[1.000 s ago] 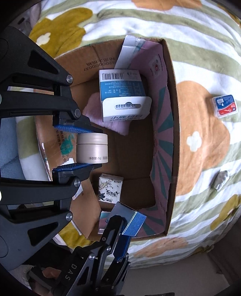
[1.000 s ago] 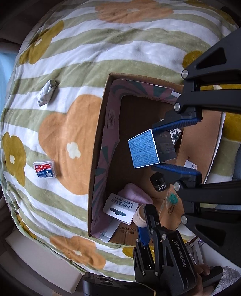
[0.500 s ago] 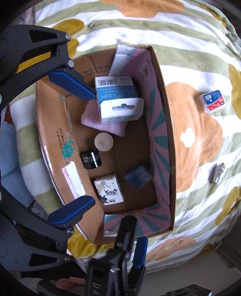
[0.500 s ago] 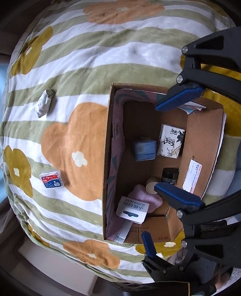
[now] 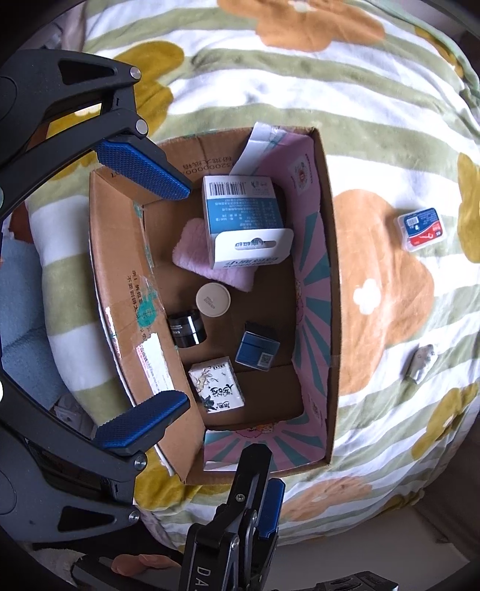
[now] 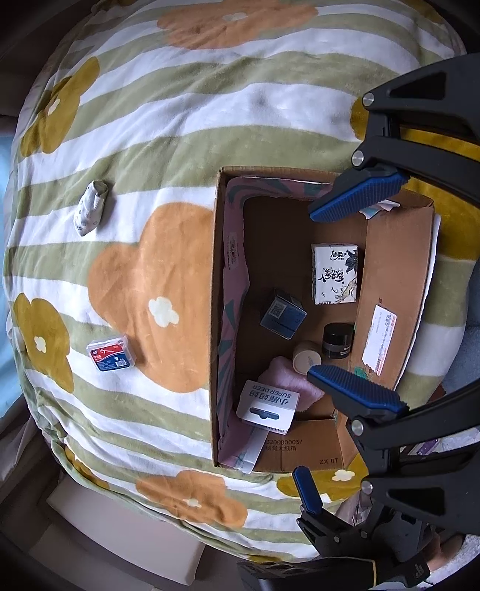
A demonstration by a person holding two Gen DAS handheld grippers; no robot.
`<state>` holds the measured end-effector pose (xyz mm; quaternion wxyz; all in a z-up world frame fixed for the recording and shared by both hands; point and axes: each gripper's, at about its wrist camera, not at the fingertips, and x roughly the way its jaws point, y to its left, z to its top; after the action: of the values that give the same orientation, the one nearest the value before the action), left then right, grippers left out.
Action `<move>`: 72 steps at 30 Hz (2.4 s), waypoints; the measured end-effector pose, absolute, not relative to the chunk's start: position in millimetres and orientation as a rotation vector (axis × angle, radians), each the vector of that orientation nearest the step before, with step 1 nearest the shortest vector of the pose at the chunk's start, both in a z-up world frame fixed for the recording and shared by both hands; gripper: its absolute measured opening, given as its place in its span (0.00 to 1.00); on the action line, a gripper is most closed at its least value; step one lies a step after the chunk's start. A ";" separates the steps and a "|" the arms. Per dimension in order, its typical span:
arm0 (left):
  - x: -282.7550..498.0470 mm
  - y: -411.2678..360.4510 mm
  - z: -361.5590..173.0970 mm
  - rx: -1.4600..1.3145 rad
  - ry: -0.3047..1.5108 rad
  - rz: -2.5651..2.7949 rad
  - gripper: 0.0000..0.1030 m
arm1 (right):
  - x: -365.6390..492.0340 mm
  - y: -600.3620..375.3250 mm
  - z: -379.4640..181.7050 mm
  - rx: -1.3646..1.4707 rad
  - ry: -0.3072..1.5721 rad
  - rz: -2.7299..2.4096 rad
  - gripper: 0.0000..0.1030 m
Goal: Organize objects
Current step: 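Reach to the floss box with the left tool while the right tool reaches the white cloth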
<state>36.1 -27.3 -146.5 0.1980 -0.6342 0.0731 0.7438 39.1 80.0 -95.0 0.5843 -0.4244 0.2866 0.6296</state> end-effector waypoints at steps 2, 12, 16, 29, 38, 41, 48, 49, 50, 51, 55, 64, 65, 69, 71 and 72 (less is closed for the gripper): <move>34.8 -27.5 -140.5 -1.760 0.216 2.094 1.00 | 37.0 79.7 -92.7 -0.993 0.662 1.468 0.74; 18.5 -32.2 -108.0 -1.719 0.242 2.181 1.00 | 36.6 84.1 -72.2 -0.984 0.697 1.469 0.97; 6.8 -38.0 -96.3 -1.713 0.214 2.210 1.00 | 36.2 89.4 -63.5 -0.990 0.703 1.457 0.98; -59.7 -39.6 -75.2 -1.721 0.135 2.284 1.00 | 37.0 118.5 -17.4 -0.983 0.650 1.402 0.98; -119.1 -28.7 -92.4 -1.746 0.110 2.303 1.00 | 44.4 175.1 6.2 -0.945 0.635 1.409 0.98; -138.6 -23.6 -102.2 -1.766 0.097 2.292 1.00 | 46.9 195.9 9.5 -0.936 0.635 1.403 0.98; -184.5 -7.7 -130.2 -1.805 0.090 2.271 1.00 | 55.5 248.1 8.0 -0.913 0.657 1.379 0.98; -191.0 -5.7 -135.2 -1.812 0.086 2.267 1.00 | 57.0 255.9 6.9 -0.910 0.659 1.372 0.98; -197.7 -3.6 -140.7 -1.821 0.081 2.264 1.00 | 58.9 264.2 5.4 -0.907 0.658 1.365 0.98; -203.7 -1.9 -146.4 -1.828 0.073 2.259 1.00 | 61.2 272.9 3.0 -0.908 0.660 1.354 0.98; -225.3 5.0 -167.2 -1.847 0.050 2.252 1.00 | 72.9 304.3 -9.1 -0.907 0.686 1.314 0.98; -256.3 11.6 -213.7 -1.911 0.053 2.219 1.00 | 100.4 352.8 -43.6 -0.908 0.747 1.202 0.98; -258.2 12.1 -217.7 -1.916 0.055 2.218 1.00 | 103.3 357.1 -47.8 -0.907 0.758 1.194 0.98; -265.6 15.4 -232.1 -1.937 0.065 2.207 1.00 | 111.4 372.7 -62.3 -0.902 0.792 1.163 0.98; -269.1 18.5 -238.5 -1.947 0.092 2.209 1.00 | 114.2 380.3 -69.1 -0.905 0.809 1.141 0.98; -270.0 20.0 -241.6 -1.949 0.099 2.207 1.00 | 116.2 383.5 -72.2 -0.899 0.822 1.131 0.98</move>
<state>-270.0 20.0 -241.6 0.0973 -0.6584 0.0335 0.7456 116.2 383.5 -72.2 0.6739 -0.3997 0.3653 0.5028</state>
